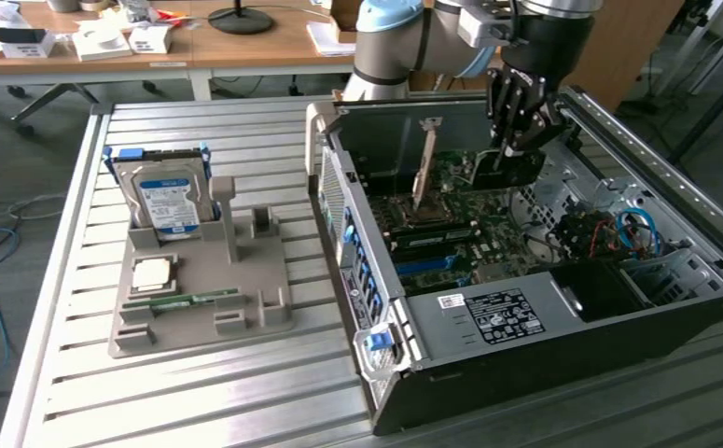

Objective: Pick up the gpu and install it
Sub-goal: 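Insert the gpu into the slot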

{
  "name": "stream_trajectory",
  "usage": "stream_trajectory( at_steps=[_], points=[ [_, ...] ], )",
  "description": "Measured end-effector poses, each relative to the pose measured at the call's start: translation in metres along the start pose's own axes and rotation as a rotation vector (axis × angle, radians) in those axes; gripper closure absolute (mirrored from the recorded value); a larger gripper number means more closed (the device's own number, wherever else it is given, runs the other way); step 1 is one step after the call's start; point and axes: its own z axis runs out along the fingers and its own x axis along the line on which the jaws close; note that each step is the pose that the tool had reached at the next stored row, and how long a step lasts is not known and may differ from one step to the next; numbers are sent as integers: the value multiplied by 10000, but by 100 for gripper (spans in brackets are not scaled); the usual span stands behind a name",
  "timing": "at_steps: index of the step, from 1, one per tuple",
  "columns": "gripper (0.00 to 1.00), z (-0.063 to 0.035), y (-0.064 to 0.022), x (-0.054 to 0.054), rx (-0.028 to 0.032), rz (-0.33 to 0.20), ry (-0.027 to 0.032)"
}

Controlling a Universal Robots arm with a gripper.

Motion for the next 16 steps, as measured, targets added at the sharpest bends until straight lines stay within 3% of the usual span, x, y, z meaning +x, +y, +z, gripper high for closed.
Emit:
stream_trajectory(
  at_steps=[5, 16],
  points=[
    [74, 11, 56, 4, 0, 1, 6],
    [74, 18, 63, 91, 2, -26, 6]
  ],
)
